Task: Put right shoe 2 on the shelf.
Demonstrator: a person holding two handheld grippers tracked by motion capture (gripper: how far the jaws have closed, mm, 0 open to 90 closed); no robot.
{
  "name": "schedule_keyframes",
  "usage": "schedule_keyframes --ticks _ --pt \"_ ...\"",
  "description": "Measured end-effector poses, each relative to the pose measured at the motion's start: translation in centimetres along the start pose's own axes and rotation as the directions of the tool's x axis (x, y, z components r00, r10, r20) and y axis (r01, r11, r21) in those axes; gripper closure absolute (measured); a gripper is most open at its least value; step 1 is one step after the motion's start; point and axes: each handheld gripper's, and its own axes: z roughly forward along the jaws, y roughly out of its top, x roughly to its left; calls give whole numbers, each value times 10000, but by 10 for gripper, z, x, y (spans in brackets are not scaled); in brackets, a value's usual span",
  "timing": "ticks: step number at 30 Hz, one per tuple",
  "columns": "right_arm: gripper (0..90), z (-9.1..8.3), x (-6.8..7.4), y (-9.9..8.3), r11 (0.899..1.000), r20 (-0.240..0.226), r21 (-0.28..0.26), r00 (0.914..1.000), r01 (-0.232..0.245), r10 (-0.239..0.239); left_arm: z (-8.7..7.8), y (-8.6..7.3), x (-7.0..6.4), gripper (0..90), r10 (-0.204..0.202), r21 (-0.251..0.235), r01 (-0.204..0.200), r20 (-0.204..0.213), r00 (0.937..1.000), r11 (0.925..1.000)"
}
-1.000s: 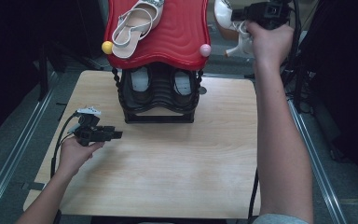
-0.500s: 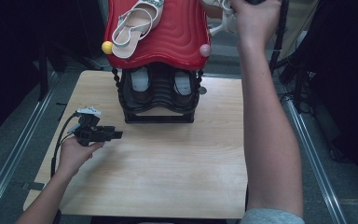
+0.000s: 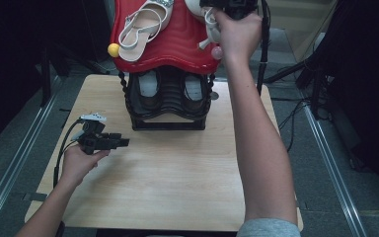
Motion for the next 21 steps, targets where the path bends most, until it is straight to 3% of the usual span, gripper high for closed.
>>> schedule_keyframes --ticks 14,21 --pt "875 28 8 -21 9993 -397 191 9987 -312 320 0 0 0 486 10 15 -10 12 10000 10000" --pt "873 35 14 -24 9995 -259 240 9994 -227 233 0 0 0 486 15 1 -15 13 10000 10000"
